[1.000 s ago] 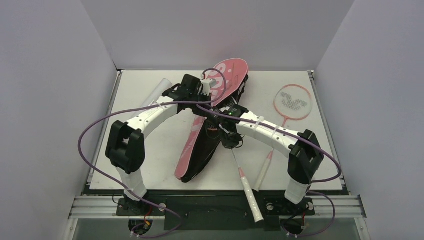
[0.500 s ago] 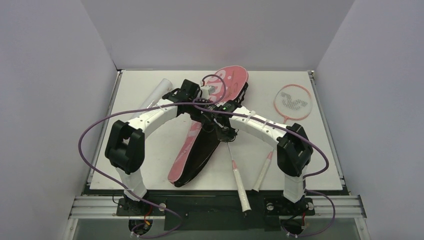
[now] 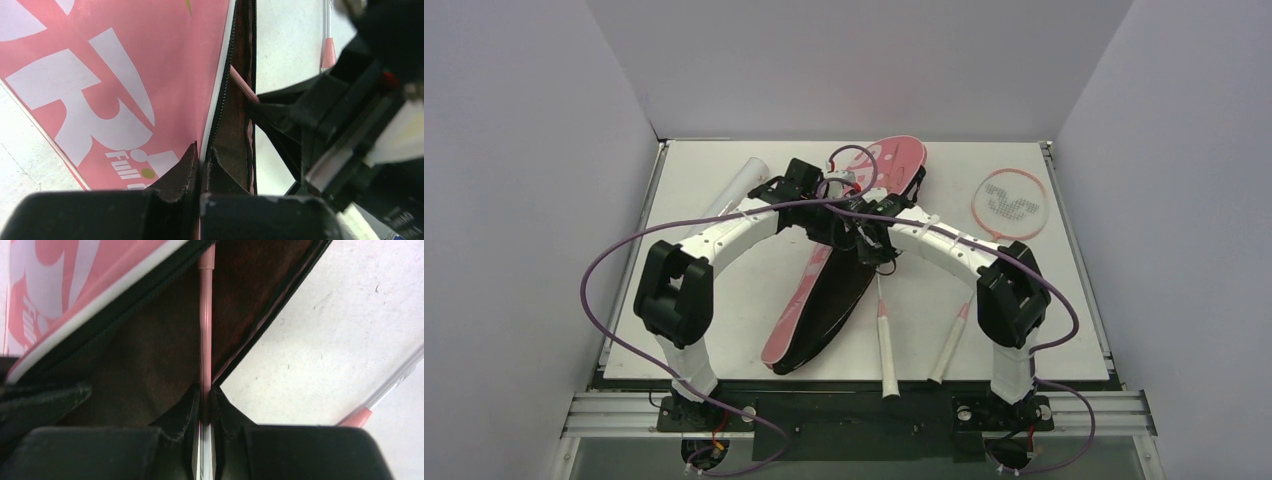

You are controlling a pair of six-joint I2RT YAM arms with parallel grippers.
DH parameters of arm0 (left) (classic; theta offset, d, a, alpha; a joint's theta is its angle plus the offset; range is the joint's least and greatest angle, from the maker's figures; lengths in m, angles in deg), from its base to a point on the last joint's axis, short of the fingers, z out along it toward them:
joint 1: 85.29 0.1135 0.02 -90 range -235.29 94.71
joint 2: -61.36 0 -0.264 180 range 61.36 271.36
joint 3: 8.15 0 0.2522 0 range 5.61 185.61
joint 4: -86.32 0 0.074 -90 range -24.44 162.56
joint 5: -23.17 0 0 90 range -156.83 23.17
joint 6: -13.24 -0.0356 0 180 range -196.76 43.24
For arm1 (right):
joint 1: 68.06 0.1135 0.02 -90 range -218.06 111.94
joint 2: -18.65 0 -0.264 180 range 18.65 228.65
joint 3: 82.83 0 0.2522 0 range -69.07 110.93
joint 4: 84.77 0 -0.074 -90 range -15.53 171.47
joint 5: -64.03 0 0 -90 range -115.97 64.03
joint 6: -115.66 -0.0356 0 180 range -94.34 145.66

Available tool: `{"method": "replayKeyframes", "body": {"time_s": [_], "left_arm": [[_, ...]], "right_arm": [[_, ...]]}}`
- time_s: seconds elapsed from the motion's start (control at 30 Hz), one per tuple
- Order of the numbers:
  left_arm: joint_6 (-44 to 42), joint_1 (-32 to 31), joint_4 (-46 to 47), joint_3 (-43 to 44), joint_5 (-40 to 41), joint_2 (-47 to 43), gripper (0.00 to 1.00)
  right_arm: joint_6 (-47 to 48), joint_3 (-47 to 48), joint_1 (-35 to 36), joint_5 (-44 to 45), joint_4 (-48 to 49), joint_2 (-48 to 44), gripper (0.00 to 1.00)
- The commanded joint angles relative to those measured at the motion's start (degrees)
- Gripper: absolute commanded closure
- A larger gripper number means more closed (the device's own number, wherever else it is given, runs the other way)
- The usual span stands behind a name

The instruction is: Pack up the badminton gear

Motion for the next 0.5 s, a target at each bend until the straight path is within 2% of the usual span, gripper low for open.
{"method": "replayKeyframes", "body": {"time_s": [0.0, 0.33, 0.47], "left_arm": [[-1.7, -1.0, -2.2, 1.8, -4.9, -2.1, 1.0], [-2.1, -1.0, -2.7, 2.0, -5.9, -2.1, 1.0], [-2.2, -1.0, -2.7, 1.7, -5.9, -2.1, 1.0]], "right_arm": [[-2.9, -0.1, -2.3, 6.1, 9.4, 1.0, 1.0], [-6.2, -1.1, -4.0, 10.6, 15.3, 2.9, 1.0], [-7.6, -0.2, -6.0, 8.7, 16.8, 3.8, 0.98]]}}
